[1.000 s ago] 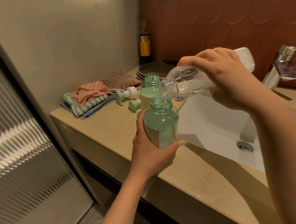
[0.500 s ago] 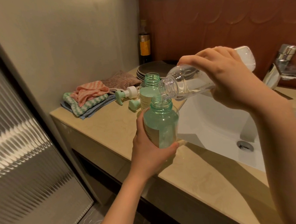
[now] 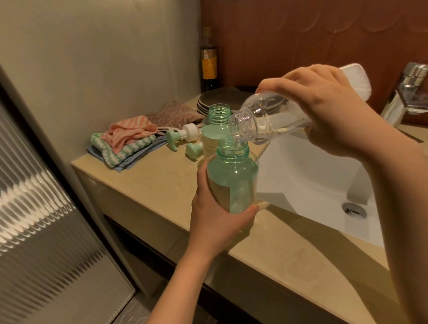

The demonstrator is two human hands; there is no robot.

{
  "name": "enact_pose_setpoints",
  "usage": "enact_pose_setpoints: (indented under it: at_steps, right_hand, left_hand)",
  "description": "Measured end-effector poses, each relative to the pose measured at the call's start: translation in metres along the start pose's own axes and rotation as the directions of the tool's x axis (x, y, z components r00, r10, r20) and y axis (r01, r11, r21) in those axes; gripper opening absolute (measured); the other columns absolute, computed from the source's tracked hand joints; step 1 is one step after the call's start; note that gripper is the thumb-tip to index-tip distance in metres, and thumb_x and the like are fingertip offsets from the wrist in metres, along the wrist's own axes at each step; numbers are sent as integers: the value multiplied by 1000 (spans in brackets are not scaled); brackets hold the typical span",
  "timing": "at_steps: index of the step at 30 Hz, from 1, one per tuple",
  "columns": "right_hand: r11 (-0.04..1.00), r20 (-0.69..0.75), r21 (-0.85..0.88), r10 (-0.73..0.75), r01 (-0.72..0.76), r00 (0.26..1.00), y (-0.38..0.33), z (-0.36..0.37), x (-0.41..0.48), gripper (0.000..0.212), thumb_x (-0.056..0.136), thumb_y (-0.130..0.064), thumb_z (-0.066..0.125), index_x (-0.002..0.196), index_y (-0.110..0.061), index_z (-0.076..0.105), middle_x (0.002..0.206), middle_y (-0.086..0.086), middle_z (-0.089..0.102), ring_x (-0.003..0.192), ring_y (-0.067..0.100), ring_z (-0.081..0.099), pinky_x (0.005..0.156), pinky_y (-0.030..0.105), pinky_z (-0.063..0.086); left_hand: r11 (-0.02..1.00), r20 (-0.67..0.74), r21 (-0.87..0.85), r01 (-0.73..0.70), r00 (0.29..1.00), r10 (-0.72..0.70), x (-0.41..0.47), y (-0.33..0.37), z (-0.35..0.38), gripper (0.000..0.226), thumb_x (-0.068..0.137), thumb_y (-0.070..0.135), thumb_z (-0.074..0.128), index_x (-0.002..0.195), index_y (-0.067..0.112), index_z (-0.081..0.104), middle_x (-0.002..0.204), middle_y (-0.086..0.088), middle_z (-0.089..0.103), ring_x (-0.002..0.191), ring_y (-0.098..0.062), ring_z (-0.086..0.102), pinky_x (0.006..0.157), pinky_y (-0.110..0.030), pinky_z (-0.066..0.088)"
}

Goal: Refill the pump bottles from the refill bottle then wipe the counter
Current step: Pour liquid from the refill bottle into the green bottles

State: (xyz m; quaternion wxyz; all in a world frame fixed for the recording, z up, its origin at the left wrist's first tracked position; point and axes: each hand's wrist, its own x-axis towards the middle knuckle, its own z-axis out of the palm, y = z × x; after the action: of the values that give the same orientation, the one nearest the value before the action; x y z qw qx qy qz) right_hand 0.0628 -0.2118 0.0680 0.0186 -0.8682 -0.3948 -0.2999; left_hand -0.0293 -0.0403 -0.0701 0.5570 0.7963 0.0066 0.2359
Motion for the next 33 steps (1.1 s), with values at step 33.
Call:
enact_pose_setpoints:
  at_steps: [33]
  right_hand:
    - [1000,-6,-23,4,-4,1000,0,0,1,88,69,17,61,134,-36,35,121,7,48,113,30,40,99,41,26]
  left_hand:
    - [1000,2,9,-5,1000,5,-1,3,-1,103,60,24,87,113,73,14,119,37,40,117,3,42,90,-16,37]
